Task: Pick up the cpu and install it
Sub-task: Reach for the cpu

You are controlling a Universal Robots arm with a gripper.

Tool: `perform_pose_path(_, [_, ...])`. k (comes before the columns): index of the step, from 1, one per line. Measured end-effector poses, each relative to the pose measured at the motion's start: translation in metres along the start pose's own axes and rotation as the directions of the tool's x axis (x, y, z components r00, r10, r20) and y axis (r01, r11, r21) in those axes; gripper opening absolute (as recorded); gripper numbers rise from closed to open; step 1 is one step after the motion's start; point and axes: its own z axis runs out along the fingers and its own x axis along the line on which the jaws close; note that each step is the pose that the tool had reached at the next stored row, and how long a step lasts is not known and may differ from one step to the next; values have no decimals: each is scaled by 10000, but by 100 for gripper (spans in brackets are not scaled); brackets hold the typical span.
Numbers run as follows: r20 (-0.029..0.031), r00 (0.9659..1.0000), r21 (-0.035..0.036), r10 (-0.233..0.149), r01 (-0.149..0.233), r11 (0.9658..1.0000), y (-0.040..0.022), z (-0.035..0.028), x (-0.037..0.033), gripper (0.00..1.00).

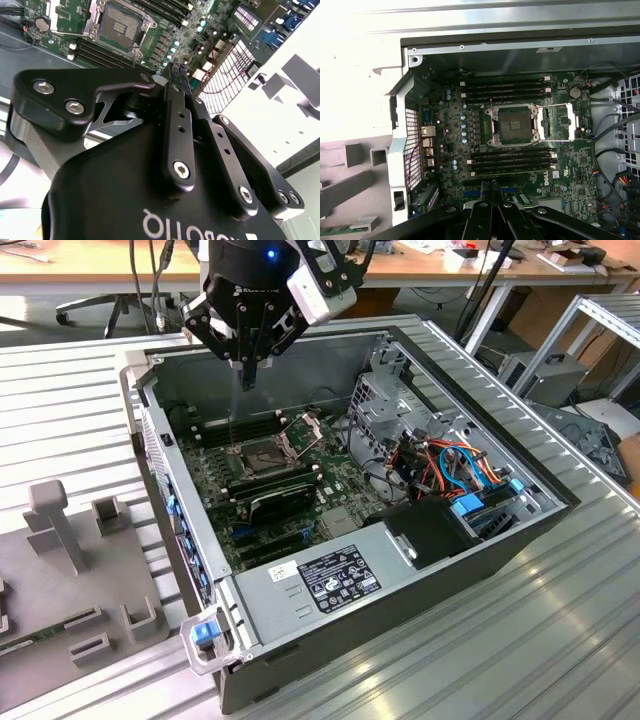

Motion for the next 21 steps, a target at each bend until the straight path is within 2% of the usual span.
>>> perform_pose_path(14, [0, 10000, 0, 1, -1, 10000, -2, -1, 29, 11])
perform_pose_path(21, [0, 10000, 0, 1, -1, 10000, -6, -2, 85, 11])
